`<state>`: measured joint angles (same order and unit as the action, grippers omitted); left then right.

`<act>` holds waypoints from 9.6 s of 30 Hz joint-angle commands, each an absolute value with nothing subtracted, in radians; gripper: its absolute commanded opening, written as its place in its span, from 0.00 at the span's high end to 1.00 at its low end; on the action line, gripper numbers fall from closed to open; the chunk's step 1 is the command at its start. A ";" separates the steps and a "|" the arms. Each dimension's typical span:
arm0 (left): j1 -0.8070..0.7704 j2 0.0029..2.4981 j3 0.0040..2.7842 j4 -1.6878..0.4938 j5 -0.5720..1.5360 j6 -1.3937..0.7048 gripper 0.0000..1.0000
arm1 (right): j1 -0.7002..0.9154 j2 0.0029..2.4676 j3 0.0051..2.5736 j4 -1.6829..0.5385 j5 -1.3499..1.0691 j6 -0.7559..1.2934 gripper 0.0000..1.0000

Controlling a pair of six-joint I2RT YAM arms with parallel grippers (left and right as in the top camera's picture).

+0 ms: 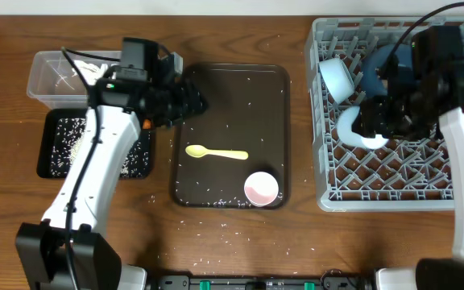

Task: Sort waste into correct bins and load items into the dishwasher rack
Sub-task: 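Carry blue cup into front of dish rack and release, then grasp pink cup with left gripper and lift it, then hand pink cup from left gripper to right gripper, then place pink cup upside down in dish rack with right gripper, then reach right gripper to brown tray and grasp yellow spoon, then carry yellow spoon into dish rack and stand it upright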

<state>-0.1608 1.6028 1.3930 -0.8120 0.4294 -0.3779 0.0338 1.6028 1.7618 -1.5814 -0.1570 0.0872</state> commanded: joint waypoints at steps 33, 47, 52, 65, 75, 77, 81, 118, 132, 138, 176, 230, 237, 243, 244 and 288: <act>-0.448 1.601 1.348 -0.912 0.199 -0.333 0.45 | 0.080 1.889 1.961 -1.599 -0.034 0.116 0.01; -0.694 1.692 1.246 -0.852 0.198 -0.393 0.49 | 0.079 1.889 2.086 -1.587 -0.034 0.088 0.01; -0.736 1.737 1.235 -0.858 0.190 -0.425 0.59 | 0.079 1.889 2.086 -1.586 -0.034 0.088 0.01; -0.569 1.644 1.304 -0.919 0.300 -0.404 0.94 | 0.080 1.890 2.078 -1.468 -0.421 -0.033 0.02; -0.142 1.436 1.307 -0.825 1.069 -0.238 0.94 | 0.160 1.892 2.078 -1.351 -0.986 -0.377 0.01; -0.081 1.428 1.307 -0.798 1.200 -0.236 0.94 | 0.182 1.893 2.078 -1.328 -1.018 -0.398 0.01; -0.001 1.428 1.307 -0.756 1.364 -0.236 0.94 | 0.224 1.893 2.078 -1.301 -1.143 -0.496 0.01; 0.076 1.428 1.307 -0.689 1.571 -0.259 0.94 | 0.447 1.925 2.077 -1.219 -1.353 -0.712 0.26; 0.076 1.428 1.307 -0.689 1.564 -0.259 0.83 | 0.437 1.925 2.077 -1.223 -1.350 -0.707 0.55; 0.076 1.428 1.307 -0.690 1.470 -0.259 0.55 | 0.324 1.914 2.079 -1.224 -1.251 -0.523 0.54; -0.059 1.431 1.280 -0.827 0.268 -0.260 0.52 | -0.055 1.772 1.448 -1.317 -0.015 0.138 0.12; 0.174 1.353 1.281 -0.837 -0.046 -0.368 0.03 | 0.715 2.330 1.812 -0.875 -0.323 -0.593 0.35; 0.174 1.353 1.281 -0.837 -0.046 -0.368 0.02 | 0.727 2.363 1.811 -0.868 -0.316 -0.534 0.71; 0.174 1.353 1.281 -0.837 -0.046 -0.368 0.02 | 0.727 2.365 1.811 -0.870 -0.293 -0.478 0.99; 0.174 1.353 1.281 -0.837 -0.046 -0.368 0.02 | 0.727 2.365 1.811 -0.873 -0.292 -0.469 0.99; 0.174 1.353 1.281 -0.837 -0.046 -0.368 0.01 | 0.118 2.359 2.538 -1.555 -0.069 0.068 0.99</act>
<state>0.1696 1.3571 1.2884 -0.8337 -0.0307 -0.3664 0.1532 2.3695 2.5320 -1.5455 -0.0769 0.0998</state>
